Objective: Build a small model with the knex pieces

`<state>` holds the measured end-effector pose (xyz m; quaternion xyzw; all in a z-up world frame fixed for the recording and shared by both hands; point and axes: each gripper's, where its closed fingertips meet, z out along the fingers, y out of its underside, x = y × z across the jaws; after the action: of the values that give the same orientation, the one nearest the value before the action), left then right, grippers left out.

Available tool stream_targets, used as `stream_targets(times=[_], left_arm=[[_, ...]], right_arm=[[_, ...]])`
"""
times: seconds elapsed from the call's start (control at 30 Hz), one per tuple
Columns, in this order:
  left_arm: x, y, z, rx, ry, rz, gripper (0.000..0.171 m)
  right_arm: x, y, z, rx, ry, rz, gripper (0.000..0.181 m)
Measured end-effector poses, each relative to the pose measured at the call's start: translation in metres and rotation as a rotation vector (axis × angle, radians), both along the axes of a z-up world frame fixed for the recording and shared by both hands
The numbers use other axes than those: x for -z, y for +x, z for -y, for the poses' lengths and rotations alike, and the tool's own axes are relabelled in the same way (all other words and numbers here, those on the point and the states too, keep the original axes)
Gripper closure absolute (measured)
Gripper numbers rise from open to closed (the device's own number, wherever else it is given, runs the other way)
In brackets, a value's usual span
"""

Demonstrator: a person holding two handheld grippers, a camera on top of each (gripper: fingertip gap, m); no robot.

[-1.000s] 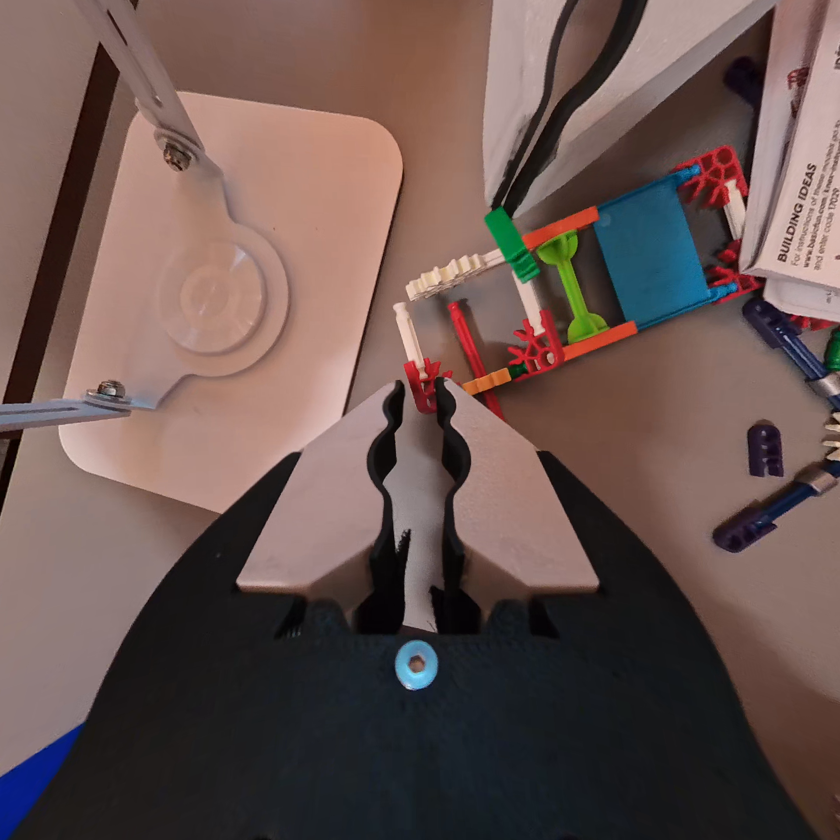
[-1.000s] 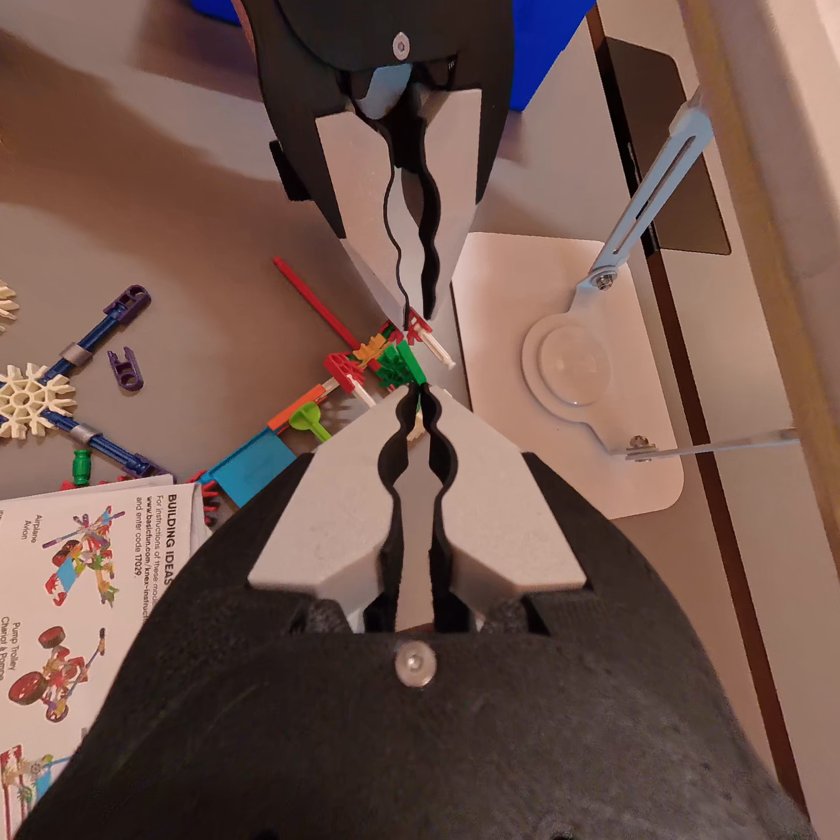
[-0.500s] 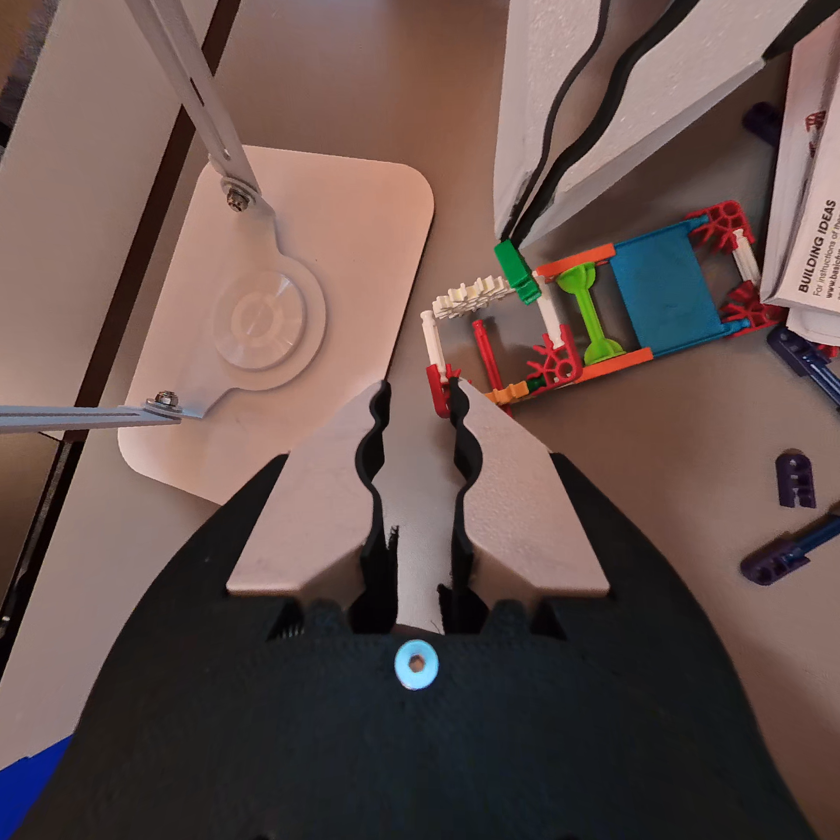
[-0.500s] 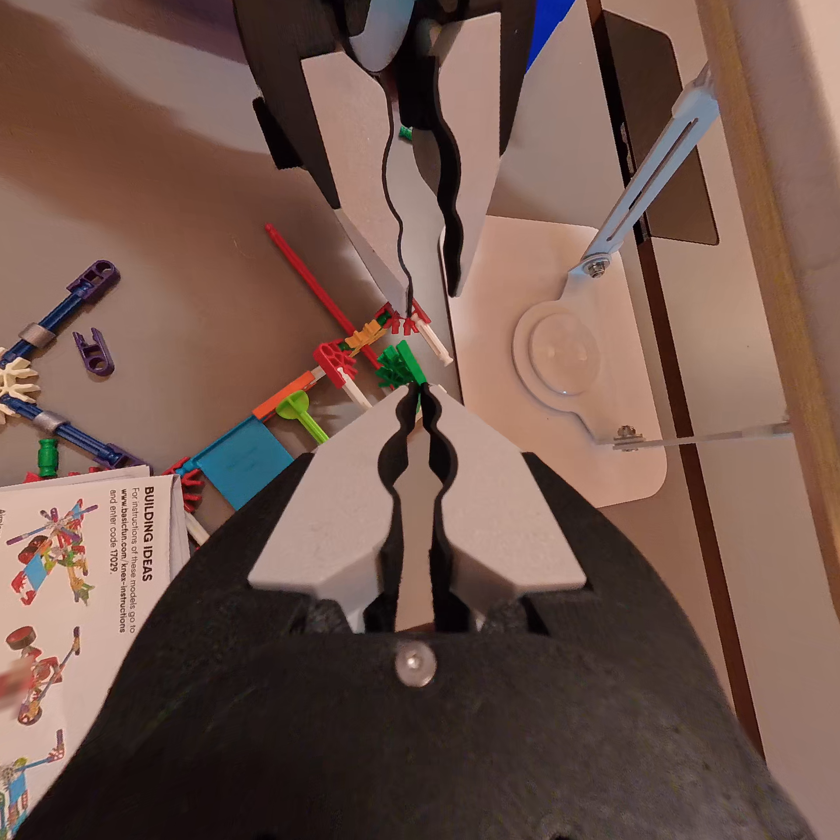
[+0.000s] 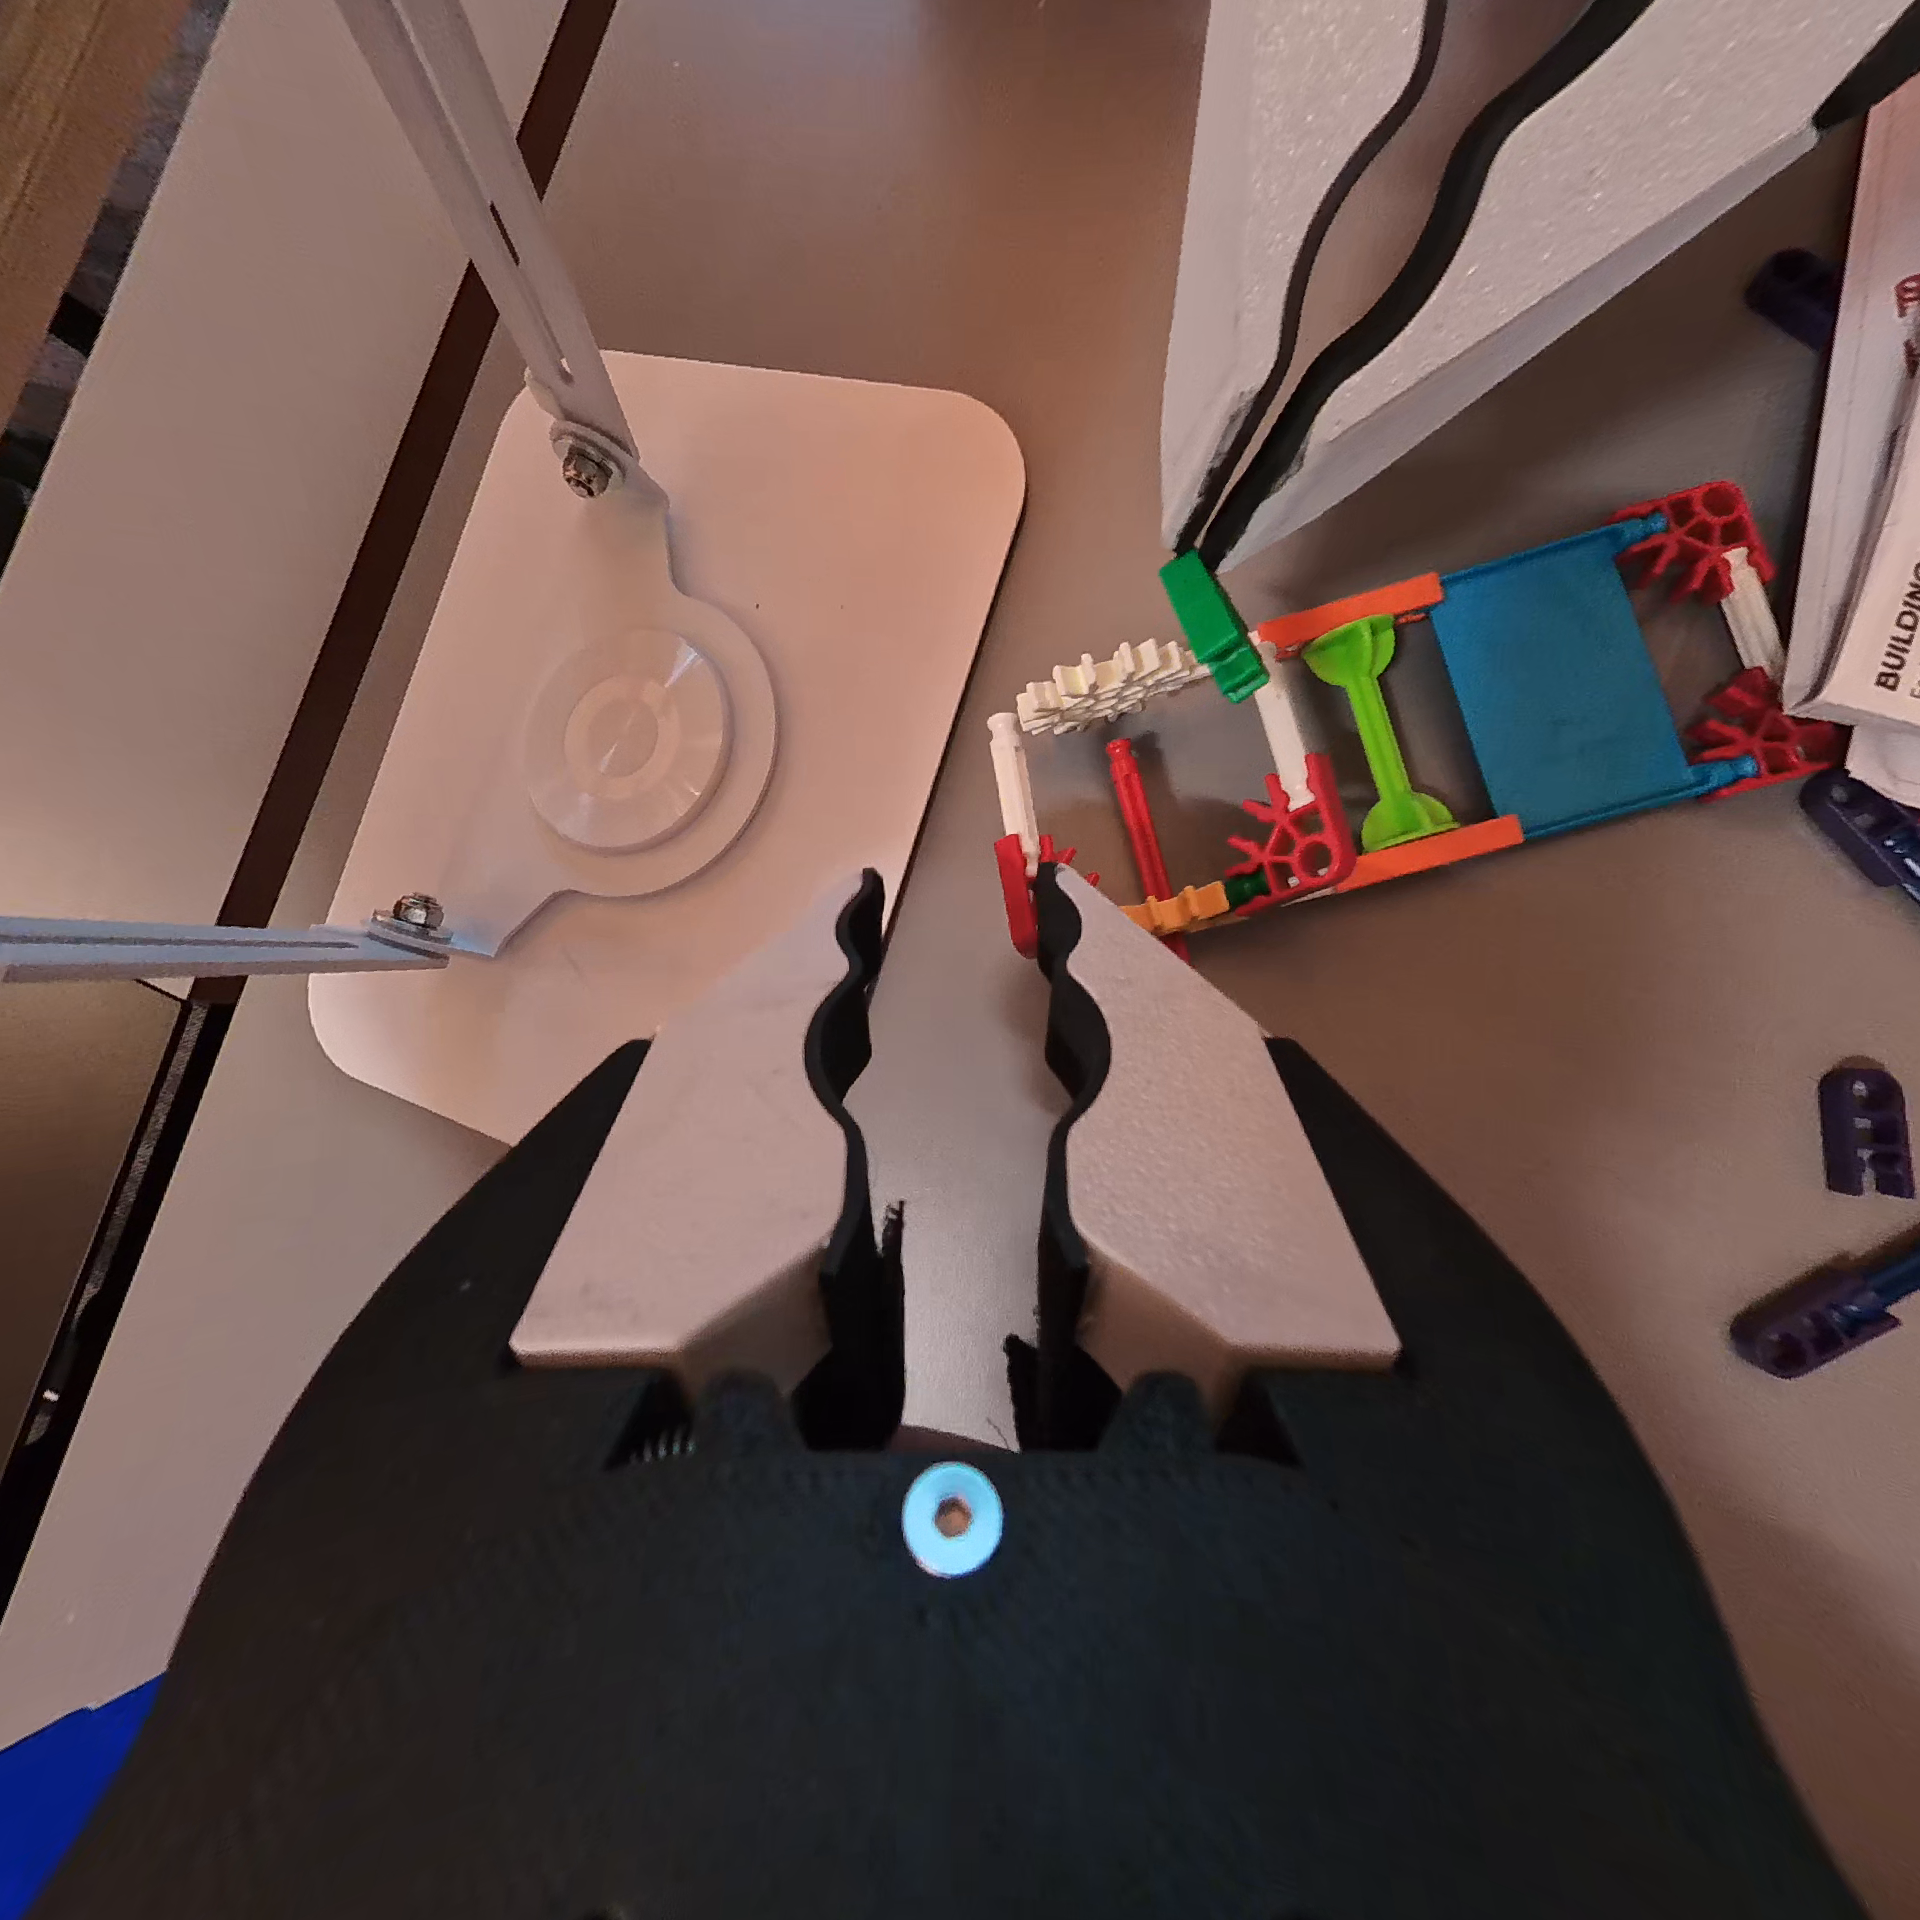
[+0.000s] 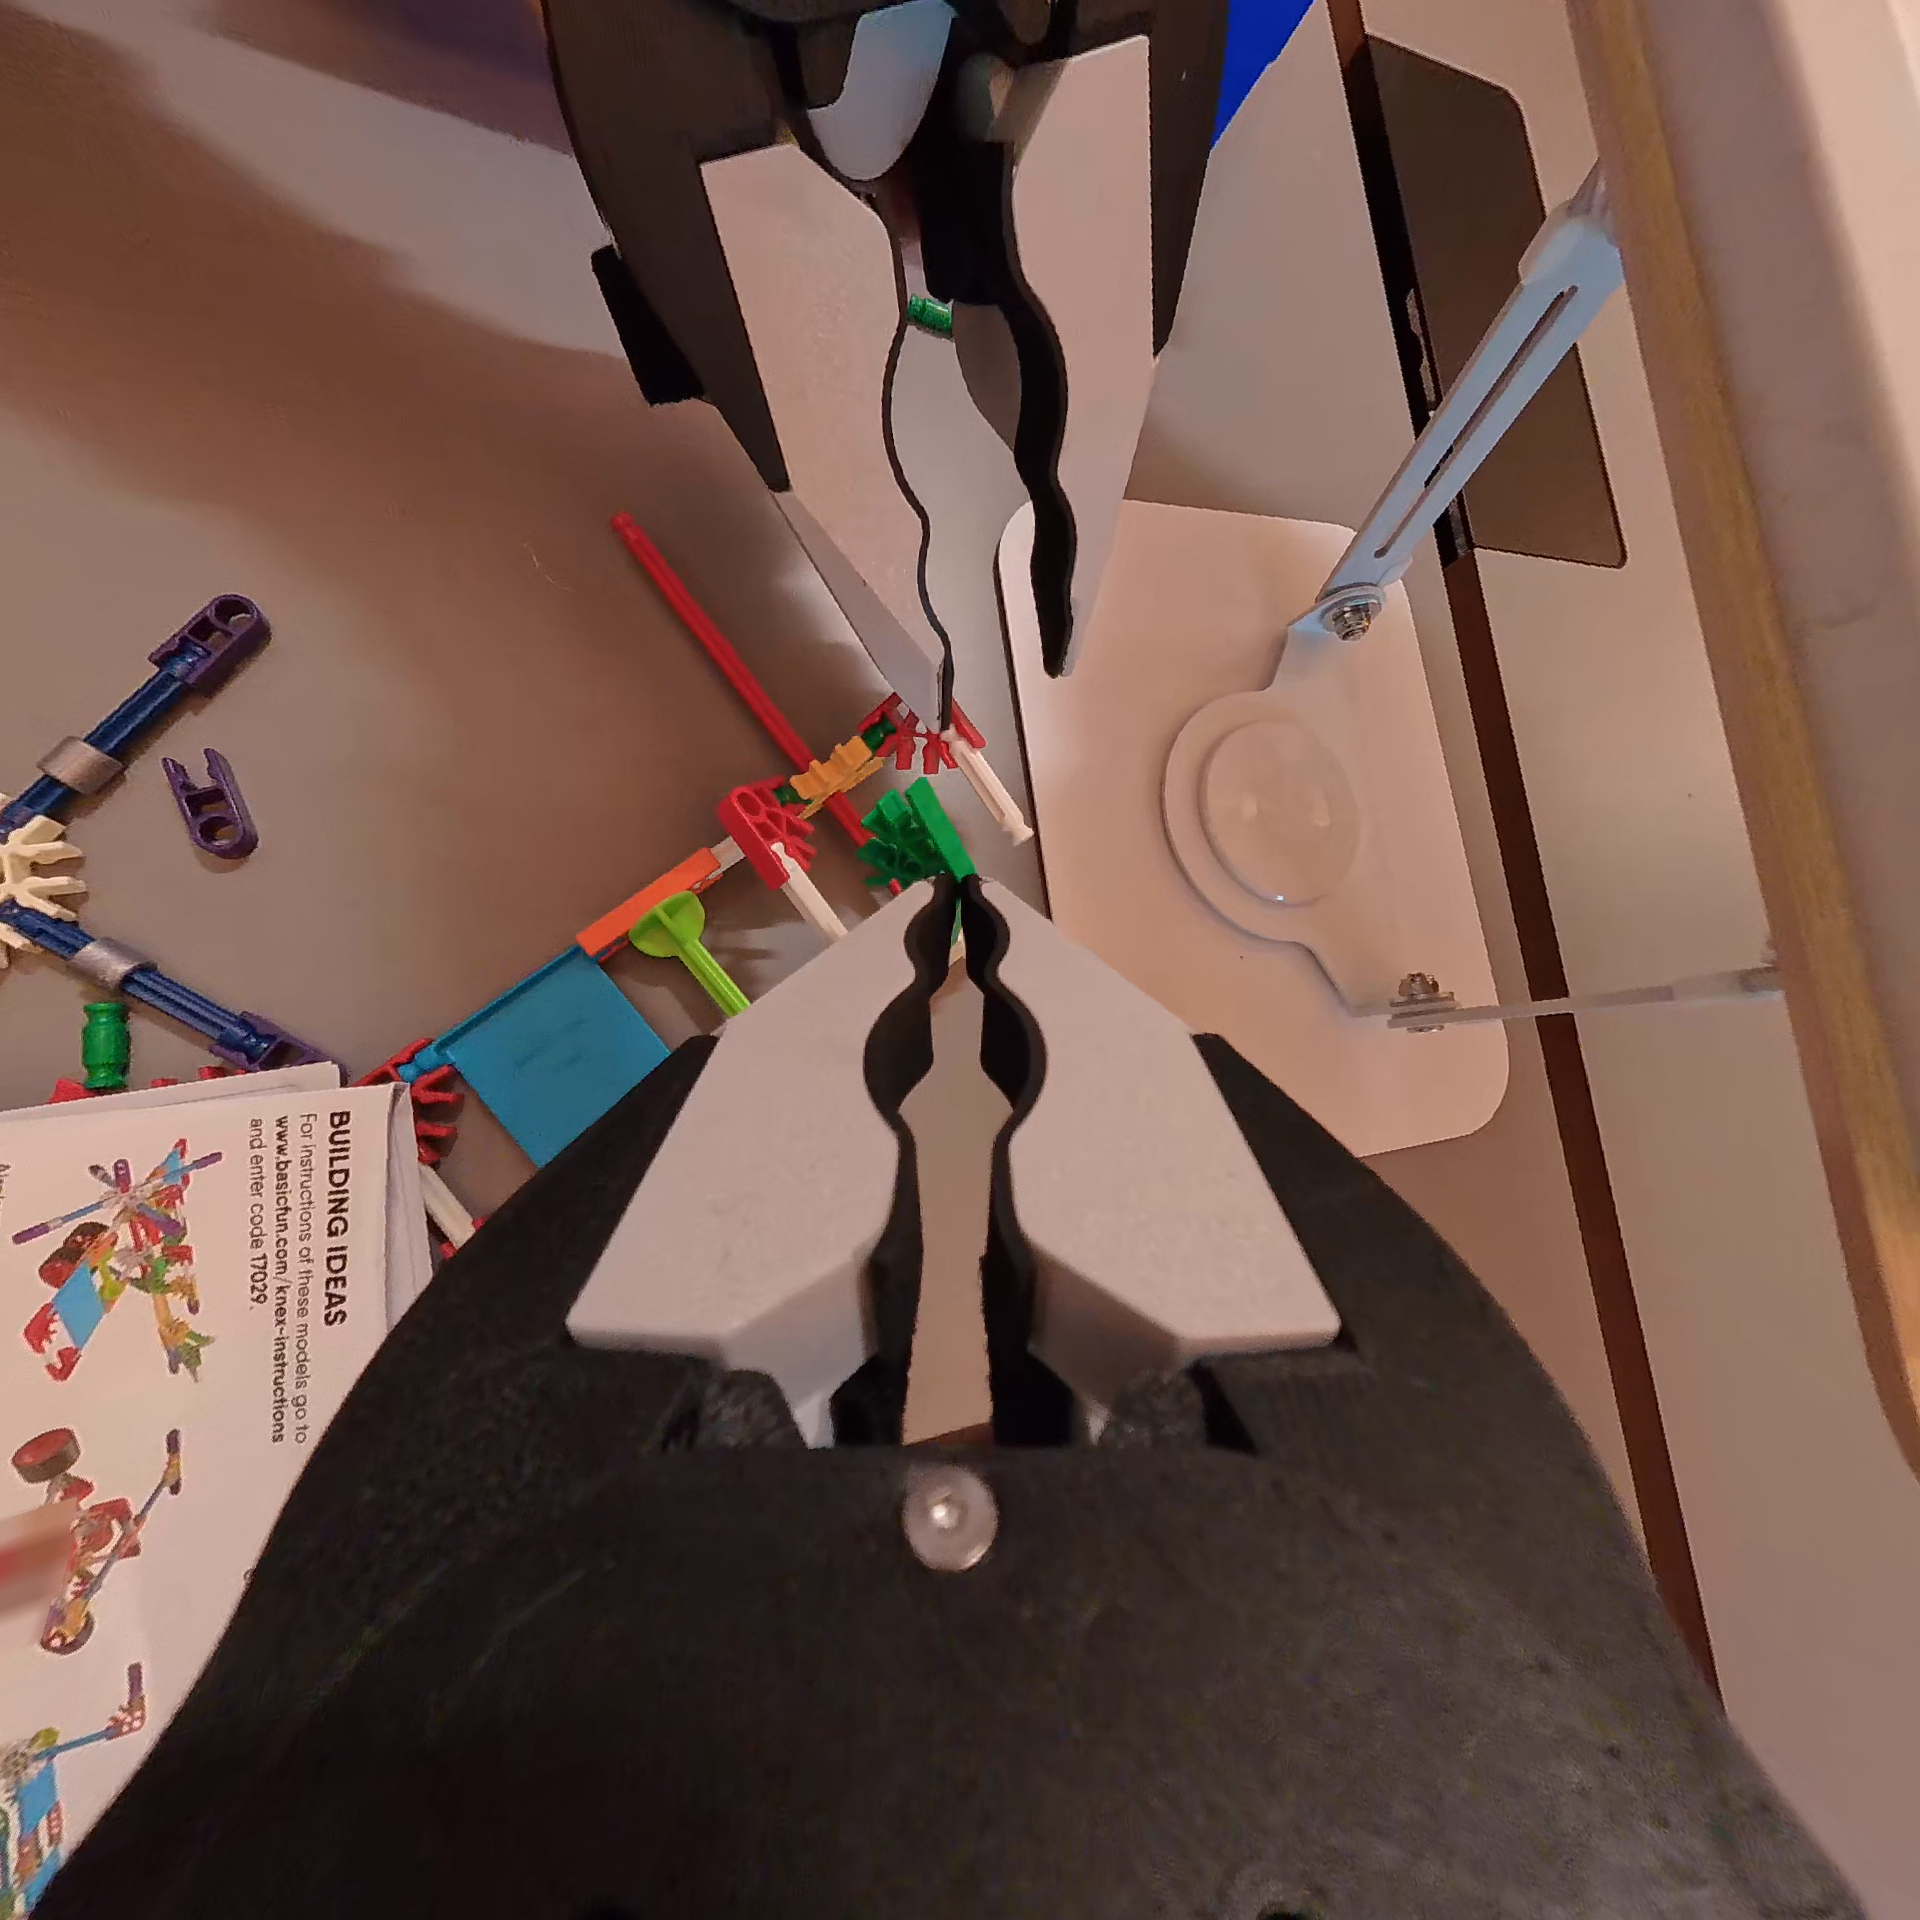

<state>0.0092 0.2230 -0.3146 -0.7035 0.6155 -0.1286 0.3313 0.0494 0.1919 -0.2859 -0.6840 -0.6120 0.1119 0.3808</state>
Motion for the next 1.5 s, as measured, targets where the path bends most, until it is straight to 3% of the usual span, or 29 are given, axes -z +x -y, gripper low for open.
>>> stream_targets(times=[1.5], left_arm=[[-0.006,0.011,-0.001,-0.005,0.047,0.053,0.146]], right_arm=[[-0.006,0.001,-0.003,0.007,0.016,-0.024,0.181]])
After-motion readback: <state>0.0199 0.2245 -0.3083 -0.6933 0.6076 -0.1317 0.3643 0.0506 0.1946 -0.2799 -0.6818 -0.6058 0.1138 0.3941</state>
